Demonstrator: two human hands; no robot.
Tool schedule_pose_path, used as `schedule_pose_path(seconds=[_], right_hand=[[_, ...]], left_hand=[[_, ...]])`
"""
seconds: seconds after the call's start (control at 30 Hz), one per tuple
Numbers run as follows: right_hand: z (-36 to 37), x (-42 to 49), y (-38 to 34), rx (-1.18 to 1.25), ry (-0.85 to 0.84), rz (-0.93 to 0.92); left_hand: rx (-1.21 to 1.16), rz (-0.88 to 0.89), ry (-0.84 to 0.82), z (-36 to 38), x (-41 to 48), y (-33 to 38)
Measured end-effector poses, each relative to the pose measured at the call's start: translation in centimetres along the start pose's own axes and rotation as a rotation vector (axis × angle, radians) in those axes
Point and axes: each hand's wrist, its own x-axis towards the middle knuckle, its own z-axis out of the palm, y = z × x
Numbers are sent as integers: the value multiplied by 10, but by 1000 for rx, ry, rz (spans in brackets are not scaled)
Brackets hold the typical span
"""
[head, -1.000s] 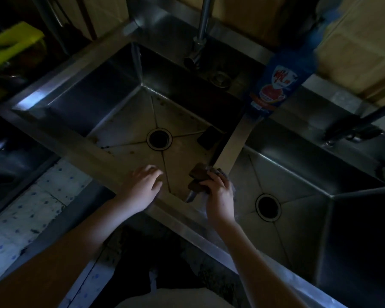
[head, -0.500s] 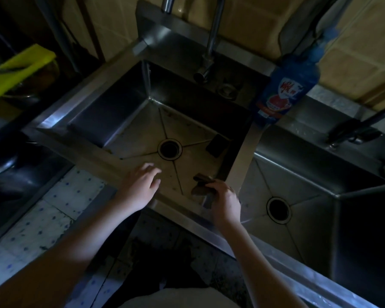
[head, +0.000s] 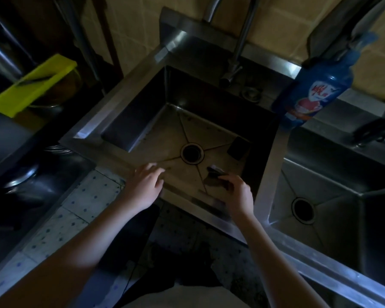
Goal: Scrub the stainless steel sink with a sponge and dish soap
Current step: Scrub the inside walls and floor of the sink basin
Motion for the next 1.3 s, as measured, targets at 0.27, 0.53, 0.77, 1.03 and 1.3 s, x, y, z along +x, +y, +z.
schedule_pose_path(seconds=[0.27,0.53,0.77,1.03,1.3], right_hand=[[19,-9,0,-143,-13,26],[21,0,14,-269,-263,89],[27,34,24,-289,-547,133],[53,72,11,-230,-792,92],[104,101,-24,-138,-906,17]], left_hand=[[19,-7,-92,9,-3,-12],[-14,6,-141,14,7,-4],[4,-3,-92,12,24,0],[0,-44,-34,12,39,-20],[46,-131,-9,9,50,-33]])
